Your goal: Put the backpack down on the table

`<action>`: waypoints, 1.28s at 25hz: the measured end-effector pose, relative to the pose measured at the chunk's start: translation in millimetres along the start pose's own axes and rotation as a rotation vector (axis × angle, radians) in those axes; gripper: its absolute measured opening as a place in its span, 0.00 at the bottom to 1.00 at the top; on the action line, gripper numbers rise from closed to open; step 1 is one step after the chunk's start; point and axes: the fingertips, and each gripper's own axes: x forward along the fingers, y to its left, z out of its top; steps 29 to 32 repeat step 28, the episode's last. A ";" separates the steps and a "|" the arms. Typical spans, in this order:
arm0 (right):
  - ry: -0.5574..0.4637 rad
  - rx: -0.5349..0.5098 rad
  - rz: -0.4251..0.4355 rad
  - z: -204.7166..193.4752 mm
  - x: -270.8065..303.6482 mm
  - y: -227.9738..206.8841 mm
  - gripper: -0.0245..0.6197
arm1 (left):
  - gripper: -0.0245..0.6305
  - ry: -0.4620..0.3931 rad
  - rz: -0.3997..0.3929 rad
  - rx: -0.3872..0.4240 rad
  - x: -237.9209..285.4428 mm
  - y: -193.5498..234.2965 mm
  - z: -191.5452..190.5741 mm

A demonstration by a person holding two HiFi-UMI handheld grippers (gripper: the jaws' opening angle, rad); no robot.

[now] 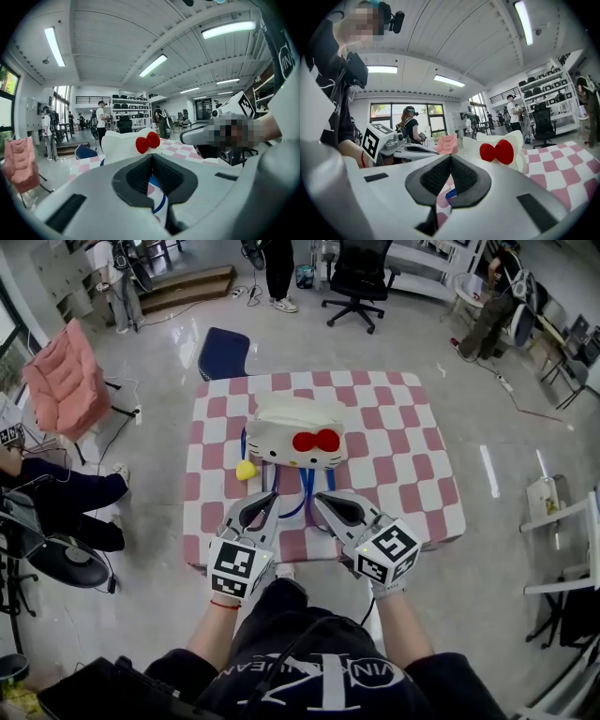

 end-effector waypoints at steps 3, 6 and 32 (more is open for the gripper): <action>-0.002 0.004 0.001 -1.7 -4.3 7.5 0.04 | 0.05 -0.005 0.004 0.005 -7.0 -3.5 1.2; -0.002 0.006 0.004 -4.1 -9.4 15.6 0.04 | 0.05 -0.002 0.006 0.009 -16.1 -8.3 -1.8; 0.017 0.075 -0.051 -52.4 -69.7 85.2 0.04 | 0.05 0.020 -0.031 -0.004 -83.1 -77.1 -36.8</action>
